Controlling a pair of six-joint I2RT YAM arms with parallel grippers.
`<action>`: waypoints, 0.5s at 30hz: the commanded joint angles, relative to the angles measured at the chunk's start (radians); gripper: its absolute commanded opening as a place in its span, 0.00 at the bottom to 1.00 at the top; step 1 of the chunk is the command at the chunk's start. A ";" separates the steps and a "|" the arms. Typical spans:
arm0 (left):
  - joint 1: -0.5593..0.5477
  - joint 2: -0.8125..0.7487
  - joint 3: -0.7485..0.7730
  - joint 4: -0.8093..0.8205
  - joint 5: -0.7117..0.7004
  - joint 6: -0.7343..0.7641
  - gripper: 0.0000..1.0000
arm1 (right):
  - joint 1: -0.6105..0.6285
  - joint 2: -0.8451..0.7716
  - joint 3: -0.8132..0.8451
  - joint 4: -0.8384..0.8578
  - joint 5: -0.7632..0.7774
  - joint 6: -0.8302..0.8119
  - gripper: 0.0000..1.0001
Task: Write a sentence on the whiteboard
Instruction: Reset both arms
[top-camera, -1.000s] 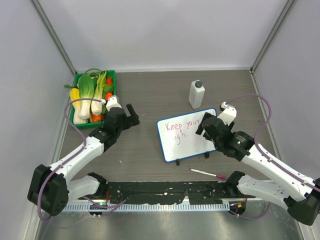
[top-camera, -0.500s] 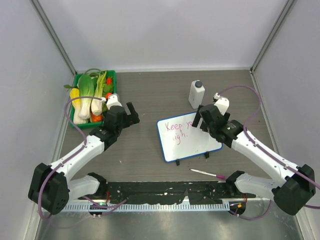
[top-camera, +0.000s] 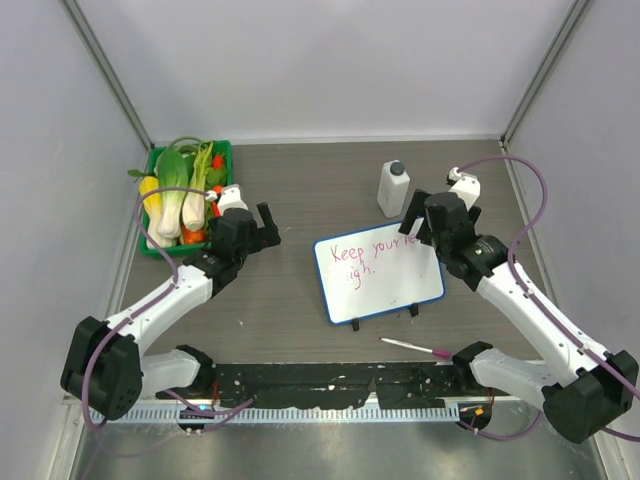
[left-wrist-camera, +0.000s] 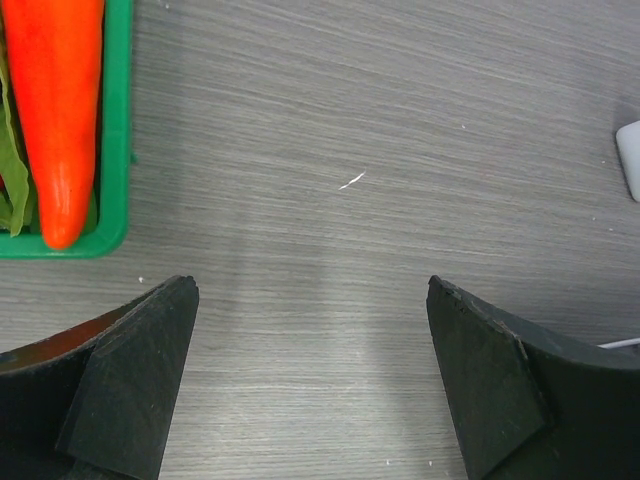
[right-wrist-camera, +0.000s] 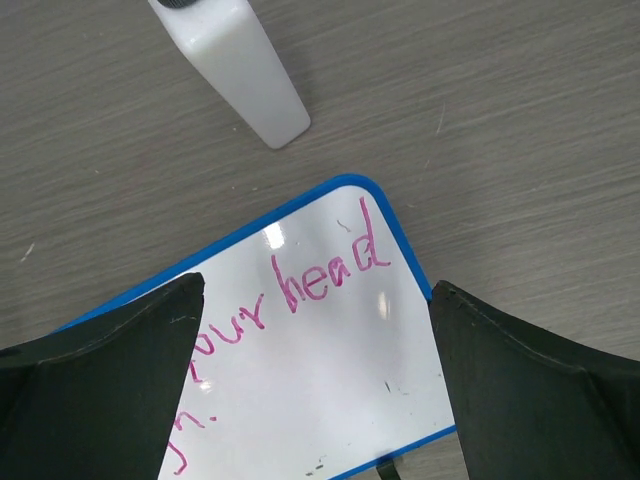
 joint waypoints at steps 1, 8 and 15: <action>-0.001 -0.015 0.040 0.069 -0.006 0.045 1.00 | -0.017 -0.042 -0.001 0.100 -0.051 -0.059 0.99; -0.001 -0.060 0.045 0.065 0.017 0.054 0.99 | -0.024 -0.037 -0.010 0.091 -0.094 -0.031 0.99; -0.001 -0.078 -0.004 0.034 0.080 0.025 1.00 | -0.025 -0.147 -0.070 0.048 -0.113 0.002 0.99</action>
